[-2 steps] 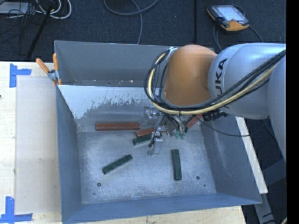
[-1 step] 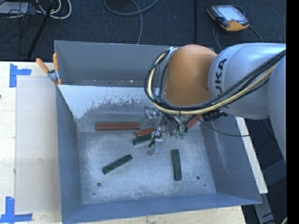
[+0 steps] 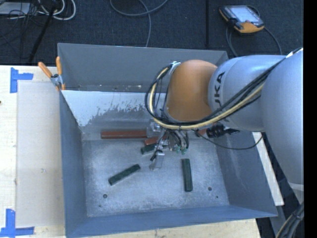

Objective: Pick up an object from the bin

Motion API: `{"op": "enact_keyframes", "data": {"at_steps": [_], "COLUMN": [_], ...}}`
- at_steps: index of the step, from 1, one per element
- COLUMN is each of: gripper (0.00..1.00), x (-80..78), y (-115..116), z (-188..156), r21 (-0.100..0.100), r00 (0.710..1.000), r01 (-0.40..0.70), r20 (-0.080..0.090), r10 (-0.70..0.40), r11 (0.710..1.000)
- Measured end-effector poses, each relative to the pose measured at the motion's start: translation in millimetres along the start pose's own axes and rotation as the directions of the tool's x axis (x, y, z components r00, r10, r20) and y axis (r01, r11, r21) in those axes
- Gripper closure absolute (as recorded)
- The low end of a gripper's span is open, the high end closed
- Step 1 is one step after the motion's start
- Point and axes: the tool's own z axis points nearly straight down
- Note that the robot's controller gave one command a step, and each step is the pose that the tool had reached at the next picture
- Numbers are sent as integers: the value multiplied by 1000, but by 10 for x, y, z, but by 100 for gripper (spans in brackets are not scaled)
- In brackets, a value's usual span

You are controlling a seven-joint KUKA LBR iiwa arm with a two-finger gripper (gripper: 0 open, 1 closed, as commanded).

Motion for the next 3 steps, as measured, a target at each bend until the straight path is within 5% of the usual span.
{"op": "enact_keyframes", "data": {"at_steps": [1,2,3], "gripper": [0,100,0], "x": [163,125,124], "y": [377,609,606], "z": [431,550,550], "r21": [3,0,0], "r00": [1000,983,983], "r01": [-17,184,183], "r20": [-7,-3,-3], "r10": [17,-184,-183], "r11": [1000,983,983]}}
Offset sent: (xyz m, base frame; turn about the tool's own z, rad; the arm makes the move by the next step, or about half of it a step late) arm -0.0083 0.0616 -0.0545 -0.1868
